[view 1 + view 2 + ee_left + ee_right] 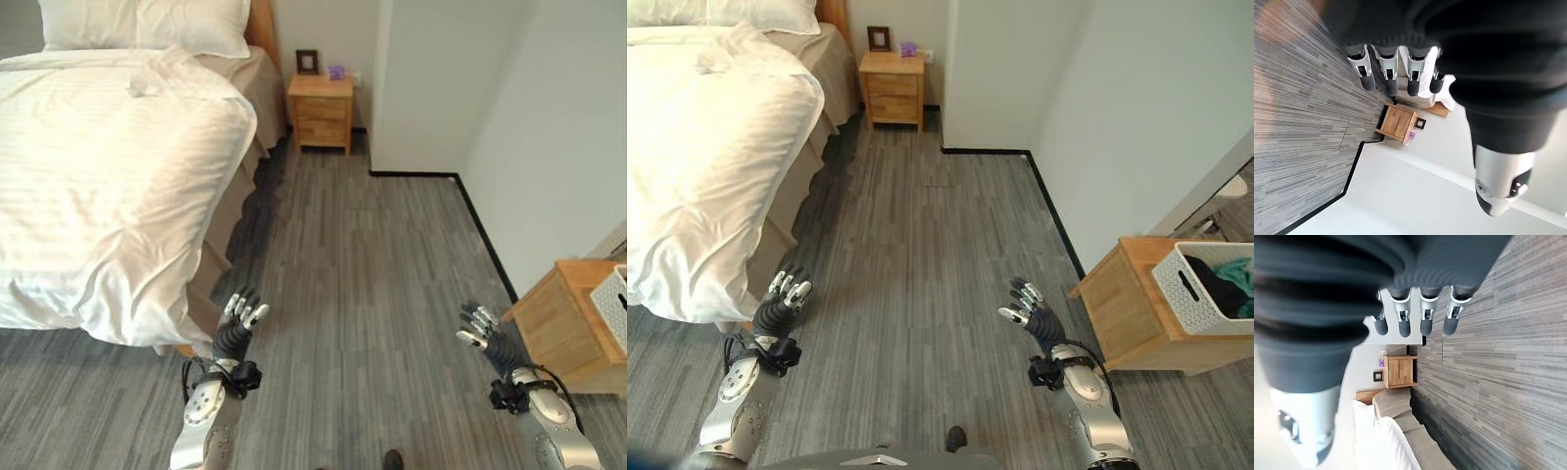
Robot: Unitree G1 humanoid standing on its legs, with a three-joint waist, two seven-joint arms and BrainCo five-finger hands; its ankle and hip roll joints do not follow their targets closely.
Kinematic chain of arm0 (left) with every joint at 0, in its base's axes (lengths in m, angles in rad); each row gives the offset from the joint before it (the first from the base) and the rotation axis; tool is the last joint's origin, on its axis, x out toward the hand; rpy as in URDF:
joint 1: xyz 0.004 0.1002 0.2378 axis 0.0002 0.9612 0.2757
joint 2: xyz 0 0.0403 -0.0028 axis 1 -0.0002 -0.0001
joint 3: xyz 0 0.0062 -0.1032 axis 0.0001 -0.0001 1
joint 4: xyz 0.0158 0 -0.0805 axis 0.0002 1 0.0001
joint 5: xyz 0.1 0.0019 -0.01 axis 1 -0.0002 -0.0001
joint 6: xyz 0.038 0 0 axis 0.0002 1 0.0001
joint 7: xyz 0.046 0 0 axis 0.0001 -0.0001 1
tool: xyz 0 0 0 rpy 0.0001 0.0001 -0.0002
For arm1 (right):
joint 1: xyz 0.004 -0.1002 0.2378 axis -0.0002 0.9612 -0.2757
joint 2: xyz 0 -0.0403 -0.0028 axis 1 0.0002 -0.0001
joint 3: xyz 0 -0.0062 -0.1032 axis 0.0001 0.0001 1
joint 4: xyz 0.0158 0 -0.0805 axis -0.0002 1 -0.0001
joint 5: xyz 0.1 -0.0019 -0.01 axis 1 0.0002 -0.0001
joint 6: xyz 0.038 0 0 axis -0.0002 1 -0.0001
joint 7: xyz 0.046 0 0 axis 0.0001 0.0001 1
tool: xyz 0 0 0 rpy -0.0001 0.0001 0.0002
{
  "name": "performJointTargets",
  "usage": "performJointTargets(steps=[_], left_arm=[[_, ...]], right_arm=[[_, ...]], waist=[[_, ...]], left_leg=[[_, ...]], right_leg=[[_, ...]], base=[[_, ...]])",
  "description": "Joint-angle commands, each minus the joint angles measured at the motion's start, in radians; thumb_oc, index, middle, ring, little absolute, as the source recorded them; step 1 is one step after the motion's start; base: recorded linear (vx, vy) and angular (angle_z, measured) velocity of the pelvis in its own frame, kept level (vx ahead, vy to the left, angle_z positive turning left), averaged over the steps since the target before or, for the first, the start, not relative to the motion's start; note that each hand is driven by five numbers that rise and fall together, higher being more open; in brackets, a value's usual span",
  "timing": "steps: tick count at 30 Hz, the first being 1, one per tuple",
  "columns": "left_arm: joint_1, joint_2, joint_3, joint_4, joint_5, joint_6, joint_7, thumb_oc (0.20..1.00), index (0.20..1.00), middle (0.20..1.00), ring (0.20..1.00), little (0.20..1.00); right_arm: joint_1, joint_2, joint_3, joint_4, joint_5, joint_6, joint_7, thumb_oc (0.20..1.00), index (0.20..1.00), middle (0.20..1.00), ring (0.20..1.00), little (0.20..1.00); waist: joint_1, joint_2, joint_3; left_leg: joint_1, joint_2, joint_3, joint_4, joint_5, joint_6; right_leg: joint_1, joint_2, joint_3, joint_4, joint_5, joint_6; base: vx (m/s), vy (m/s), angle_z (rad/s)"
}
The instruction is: Making the bed.
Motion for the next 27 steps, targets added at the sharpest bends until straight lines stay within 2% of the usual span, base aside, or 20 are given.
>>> performJointTargets(steps=[1,4,6,8,11,12,13,14,15,16,18,19,20,21,22,23,24,25,26,27], left_arm=[[-0.037,0.046,0.049,-0.040,-0.014,-0.066,0.015,1.000,1.000,1.000,1.000,1.000],[-0.051,0.054,0.073,-0.034,-0.013,-0.075,0.033,1.000,1.000,1.000,1.000,1.000],[-0.054,0.060,0.084,-0.033,-0.002,-0.075,0.042,1.000,1.000,1.000,1.000,1.000],[-0.048,0.063,0.084,-0.037,0.008,-0.072,0.035,1.000,1.000,1.000,1.000,1.000],[-0.046,0.062,0.083,-0.047,0.004,-0.070,0.023,1.000,1.000,1.000,1.000,1.000],[-0.047,0.062,0.077,-0.053,-0.007,-0.070,0.009,1.000,1.000,1.000,1.000,1.000],[-0.059,0.064,0.071,-0.043,-0.008,-0.073,0.003,1.000,1.000,1.000,1.000,1.000],[-0.065,0.065,0.070,-0.040,-0.002,-0.074,0.004,1.000,1.000,1.000,1.000,1.000],[-0.065,0.064,0.070,-0.039,-0.001,-0.074,0.004,1.000,1.000,1.000,1.000,1.000],[-0.079,0.061,0.063,-0.028,0.011,-0.074,0.001,1.000,1.000,1.000,1.000,1.000],[-0.083,0.057,0.053,-0.027,0.013,-0.077,-0.006,1.000,1.000,1.000,1.000,1.000],[-0.084,0.050,0.045,-0.030,0.008,-0.078,-0.010,1.000,1.000,1.000,1.000,1.000],[-0.083,0.049,0.045,-0.030,0.007,-0.078,-0.010,1.000,1.000,1.000,1.000,1.000],[-0.082,0.043,0.025,-0.031,0.006,-0.075,-0.017,1.000,1.000,1.000,1.000,1.000],[-0.090,0.040,0.017,-0.028,0.001,-0.071,-0.016,1.000,1.000,1.000,1.000,1.000],[-0.107,0.033,0.006,-0.034,-0.032,-0.070,-0.011,1.000,1.000,1.000,1.000,1.000],[-0.117,0.034,-0.005,-0.038,-0.041,-0.069,-0.010,1.000,1.000,1.000,1.000,1.000],[-0.118,0.035,-0.005,-0.038,-0.041,-0.069,-0.010,1.000,1.000,1.000,1.000,1.000],[-0.128,0.033,-0.015,-0.034,-0.034,-0.062,-0.006,1.000,1.000,1.000,1.000,1.000],[-0.137,0.025,-0.024,-0.030,-0.056,-0.055,-0.011,1.000,1.000,1.000,1.000,1.000]], right_arm=[[-0.074,-0.021,-0.007,-0.039,0.003,-0.049,-0.001,1.000,1.000,1.000,1.000,1.000],[-0.093,-0.017,-0.006,-0.047,-0.004,-0.056,-0.001,1.000,1.000,1.000,1.000,1.000],[-0.094,-0.011,0.002,-0.069,-0.017,-0.059,0.005,1.000,1.000,1.000,1.000,1.000],[-0.080,-0.006,0.004,-0.069,-0.022,-0.055,0.017,1.000,1.000,1.000,1.000,1.000],[-0.064,-0.003,-0.003,-0.065,-0.016,-0.048,0.025,1.000,1.000,1.000,1.000,1.000],[-0.045,-0.005,-0.014,-0.059,-0.003,-0.048,0.027,1.000,1.000,1.000,1.000,1.000],[-0.033,-0.007,-0.017,-0.053,0.010,-0.050,0.028,1.000,1.000,1.000,1.000,1.000],[-0.031,-0.006,-0.016,-0.057,0.010,-0.050,0.029,1.000,1.000,1.000,1.000,1.000],[-0.030,-0.007,-0.015,-0.057,0.010,-0.050,0.029,1.000,1.000,1.000,1.000,1.000],[-0.025,-0.008,-0.008,-0.056,-0.004,-0.044,0.033,1.000,1.000,1.000,1.000,1.000],[-0.016,-0.019,-0.006,-0.073,0.002,-0.040,0.046,1.000,1.000,1.000,1.000,1.000],[-0.020,-0.021,0.001,-0.071,0.013,-0.045,0.052,1.000,1.000,1.000,1.000,1.000],[-0.021,-0.021,0.001,-0.070,0.014,-0.046,0.052,1.000,1.000,1.000,1.000,1.000],[-0.033,-0.027,0.009,-0.056,0.036,-0.055,0.049,1.000,1.000,1.000,1.000,1.000],[-0.047,-0.035,0.021,-0.051,0.042,-0.054,0.051,1.000,1.000,1.000,1.000,1.000],[-0.070,-0.050,0.031,-0.072,0.093,-0.069,0.045,1.000,1.000,1.000,1.000,1.000],[-0.077,-0.051,0.040,-0.078,0.120,-0.081,0.047,1.000,1.000,1.000,1.000,1.000],[-0.078,-0.050,0.039,-0.077,0.120,-0.081,0.047,1.000,1.000,1.000,1.000,1.000],[-0.083,-0.064,0.048,-0.075,0.102,-0.080,0.045,1.000,1.000,1.000,1.000,1.000],[-0.071,-0.083,0.044,-0.091,0.072,-0.074,0.030,1.000,1.000,1.000,1.000,1.000]], waist=[[0.028,-0.004,-0.001],[0.031,0.011,0.025],[0.034,0.025,0.053],[0.027,0.044,0.067],[0.003,0.056,0.063],[-0.029,0.053,0.063],[-0.052,0.045,0.062],[-0.059,0.043,0.059],[-0.061,0.050,0.060],[-0.075,0.047,0.050],[-0.084,0.048,0.034],[-0.083,0.048,0.027],[-0.084,0.049,0.027],[-0.088,0.067,0.017],[-0.091,0.058,0.012],[-0.078,0.025,0.034],[-0.064,0.005,0.054],[-0.064,0.003,0.055],[-0.046,-0.008,0.072],[-0.030,-0.020,0.085]], left_leg=[[-0.004,-0.045,0.035,0.043,0.000,0.032],[-0.015,-0.049,0.030,0.060,-0.016,0.052],[0.005,-0.049,0.036,0.064,-0.032,0.066],[0.044,-0.042,0.034,0.060,-0.036,0.067],[0.098,-0.027,0.021,0.046,-0.037,0.051],[0.149,-0.024,-0.011,0.040,-0.049,0.027],[0.183,-0.016,-0.029,0.033,-0.060,0.003],[0.201,-0.012,-0.033,0.029,-0.062,-0.006],[0.206,-0.003,-0.035,0.026,-0.064,-0.008],[0.250,0.007,-0.049,0.027,-0.073,-0.029],[0.270,0.023,-0.068,0.066,-0.053,-0.050],[0.261,0.035,-0.069,0.123,-0.026,-0.066],[0.257,0.037,-0.070,0.130,-0.030,-0.066],[0.226,0.062,-0.063,0.290,0.113,-0.133],[0.170,0.069,-0.050,0.424,0.219,-0.169],[0.035,0.104,0.035,0.748,0.311,-0.184],[-0.026,0.135,0.090,0.859,0.305,-0.162],[-0.030,0.134,0.090,0.862,0.305,-0.160],[-0.079,0.157,0.125,0.888,0.273,-0.132],[-0.185,0.205,0.178,0.860,0.236,-0.109]], right_leg=[[-0.008,-0.053,-0.025,0.131,-0.067,0.051],[-0.127,-0.058,-0.018,0.360,-0.050,0.079],[-0.214,-0.087,-0.064,0.548,0.014,0.095],[-0.275,-0.117,-0.121,0.624,0.036,0.099],[-0.317,-0.118,-0.159,0.546,0.010,0.088],[-0.331,-0.078,-0.147,0.374,0.004,0.081],[-0.333,-0.046,-0.141,0.189,0.041,0.086],[-0.351,-0.043,-0.148,0.124,0.063,0.091],[-0.338,-0.035,-0.155,0.107,0.071,0.090],[-0.374,-0.043,-0.180,0.047,0.106,0.108],[-0.352,-0.041,-0.187,0.072,0.112,0.097],[-0.331,-0.038,-0.195,0.092,0.121,0.080],[-0.331,-0.037,-0.197,0.092,0.120,0.079],[-0.294,-0.001,-0.208,0.127,0.095,0.046],[-0.256,0.002,-0.219,0.133,0.068,0.019],[-0.158,0.012,-0.219,0.115,0.013,-0.039],[-0.111,0.017,-0.215,0.104,-0.019,-0.065],[-0.112,0.016,-0.215,0.104,-0.017,-0.066],[-0.061,0.026,-0.199,0.093,-0.048,-0.079],[0.004,0.031,-0.175,0.063,-0.074,-0.085]], base=[[0.02,0.118,-0.02],[0.02,0.126,-0.04],[0.10,0.178,-0.14],[0.27,0.132,-0.12],[0.37,0.005,0.00],[0.63,-0.111,0.39],[0.79,-0.140,0.62],[0.49,-0.090,0.64],[0.52,-0.109,0.41],[0.55,-0.127,0.15],[0.62,-0.167,0.38],[0.35,-0.114,0.54],[0.54,-0.191,0.40],[0.54,-0.213,0.56],[0.93,-0.477,0.67],[0.76,-0.515,0.59],[0.57,-0.430,0.28],[0.38,-0.290,0.02],[0.47,-0.249,-0.24],[0.48,-0.250,-0.25]])
